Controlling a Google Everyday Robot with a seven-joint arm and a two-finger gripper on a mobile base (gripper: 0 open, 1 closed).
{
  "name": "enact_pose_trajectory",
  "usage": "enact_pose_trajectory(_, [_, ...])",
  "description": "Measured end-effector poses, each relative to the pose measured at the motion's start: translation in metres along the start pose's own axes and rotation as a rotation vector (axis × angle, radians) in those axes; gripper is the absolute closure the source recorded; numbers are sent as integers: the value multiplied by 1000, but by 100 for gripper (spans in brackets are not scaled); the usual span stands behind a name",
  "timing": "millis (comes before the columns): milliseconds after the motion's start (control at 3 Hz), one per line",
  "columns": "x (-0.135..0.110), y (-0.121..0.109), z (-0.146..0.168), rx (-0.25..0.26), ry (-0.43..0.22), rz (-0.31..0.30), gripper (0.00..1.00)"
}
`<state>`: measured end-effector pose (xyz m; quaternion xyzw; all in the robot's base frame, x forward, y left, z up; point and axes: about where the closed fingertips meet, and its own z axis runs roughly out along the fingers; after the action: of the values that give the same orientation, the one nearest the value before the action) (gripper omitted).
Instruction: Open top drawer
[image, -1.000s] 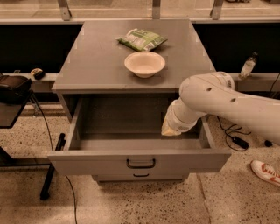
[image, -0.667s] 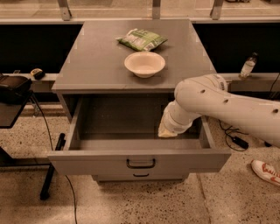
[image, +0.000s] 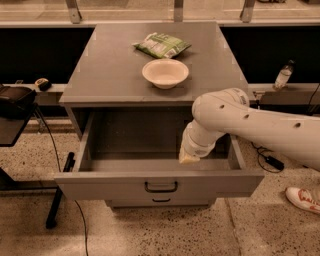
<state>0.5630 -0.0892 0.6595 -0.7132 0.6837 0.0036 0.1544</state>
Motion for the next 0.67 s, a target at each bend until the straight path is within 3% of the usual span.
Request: enact_pose_trajectory(667, [3, 40, 1, -192, 35, -57, 100])
